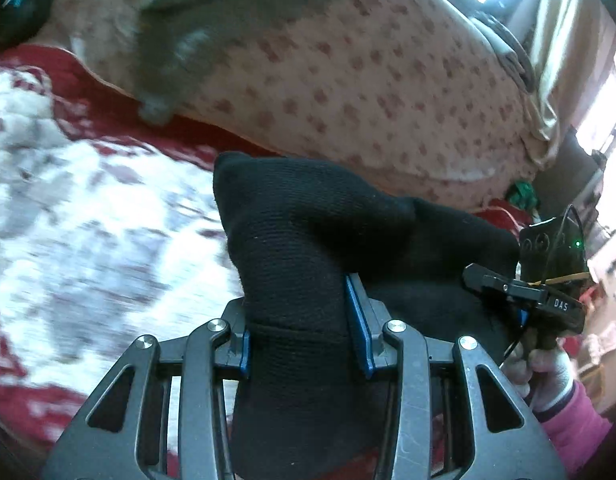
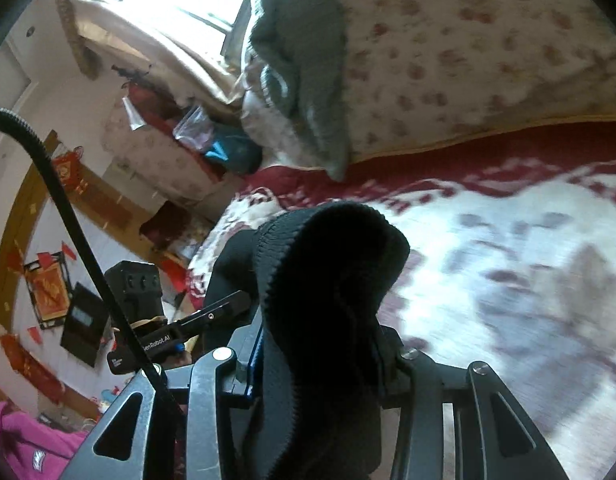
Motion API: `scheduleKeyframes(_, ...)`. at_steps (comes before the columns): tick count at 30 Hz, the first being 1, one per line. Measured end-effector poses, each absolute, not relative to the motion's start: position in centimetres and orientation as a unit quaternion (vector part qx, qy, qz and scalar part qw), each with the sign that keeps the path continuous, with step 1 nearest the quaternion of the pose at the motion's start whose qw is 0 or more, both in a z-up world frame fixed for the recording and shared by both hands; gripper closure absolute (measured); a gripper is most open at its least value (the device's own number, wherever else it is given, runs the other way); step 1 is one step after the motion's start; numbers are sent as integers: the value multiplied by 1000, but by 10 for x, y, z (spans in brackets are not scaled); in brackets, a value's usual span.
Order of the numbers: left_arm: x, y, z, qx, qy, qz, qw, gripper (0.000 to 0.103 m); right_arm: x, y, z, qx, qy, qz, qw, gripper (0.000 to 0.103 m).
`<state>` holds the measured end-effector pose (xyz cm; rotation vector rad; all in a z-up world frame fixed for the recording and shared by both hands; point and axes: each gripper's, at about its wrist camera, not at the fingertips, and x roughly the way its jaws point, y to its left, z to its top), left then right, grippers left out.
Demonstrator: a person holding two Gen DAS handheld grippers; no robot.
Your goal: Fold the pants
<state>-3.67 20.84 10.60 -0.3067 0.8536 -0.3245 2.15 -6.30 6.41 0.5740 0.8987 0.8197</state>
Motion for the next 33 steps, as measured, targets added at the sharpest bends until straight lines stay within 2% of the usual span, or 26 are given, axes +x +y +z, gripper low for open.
scheduleKeyframes(7, -40, 285, 103, -164, 411, -89, 892, 65, 47, 23, 53, 257, 434, 413, 759, 63)
scheduleKeyframes(15, -40, 344, 63, -201, 439, -25, 875, 65, 80, 97, 12, 237, 494, 415, 726, 61)
scheduleKeyframes(18, -38, 353, 46, -224, 449, -22, 865, 52, 89, 104, -6, 199, 516, 381, 741, 51)
scheduleKeyframes(20, -39, 354, 40, -220, 444, -4, 869, 37, 92, 97, -12, 217, 516, 379, 737, 51)
scheduleKeyframes(22, -41, 355, 40, -218, 442, 3, 870, 33, 92, 88, -8, 217, 514, 370, 743, 51)
scheduleKeyframes(28, -55, 343, 64, -168, 411, 77, 893, 34, 75, 67, 38, 174, 468, 366, 786, 50)
scheduleKeyframes(33, -74, 326, 88, -155, 376, 115, 906, 34, 54, 74, 75, 115, 425, 358, 824, 36)
